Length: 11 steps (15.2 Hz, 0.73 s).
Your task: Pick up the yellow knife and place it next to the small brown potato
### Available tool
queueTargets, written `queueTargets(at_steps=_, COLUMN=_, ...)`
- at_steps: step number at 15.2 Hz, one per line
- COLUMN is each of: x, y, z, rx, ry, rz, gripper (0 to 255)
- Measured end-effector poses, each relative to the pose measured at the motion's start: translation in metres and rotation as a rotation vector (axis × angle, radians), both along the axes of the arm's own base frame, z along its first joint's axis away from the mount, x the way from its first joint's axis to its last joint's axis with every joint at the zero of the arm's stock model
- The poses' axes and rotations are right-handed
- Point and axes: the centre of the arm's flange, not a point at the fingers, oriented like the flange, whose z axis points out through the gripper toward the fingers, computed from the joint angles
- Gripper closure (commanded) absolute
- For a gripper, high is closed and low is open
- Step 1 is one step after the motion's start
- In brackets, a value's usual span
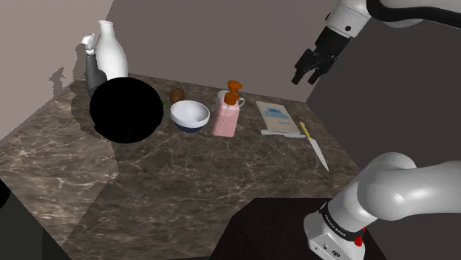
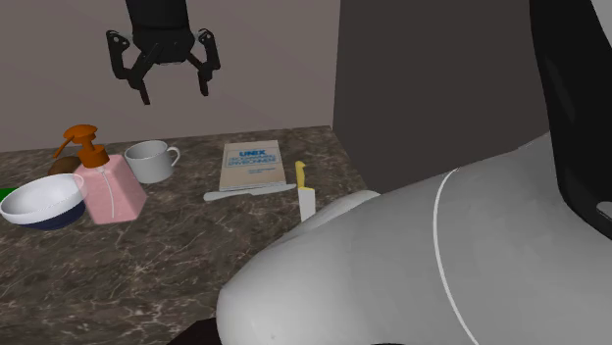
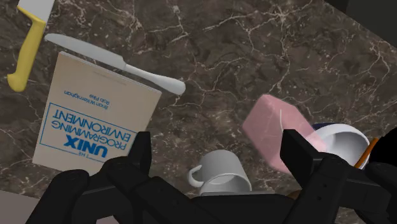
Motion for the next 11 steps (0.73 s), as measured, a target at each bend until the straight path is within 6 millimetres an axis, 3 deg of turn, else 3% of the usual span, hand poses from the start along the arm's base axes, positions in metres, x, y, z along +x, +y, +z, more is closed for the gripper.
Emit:
queueTargets(at_steps=2, x=-0.001, y=-0.004, z=-0.004, rx=0.000, ry=0.001, rz=-0.001, gripper=0)
queueTargets(at_steps=11, x=-0.021, y=-0.080, z=-0.082, rx=-0.006, ry=0.021, rz=-0.024, gripper=0)
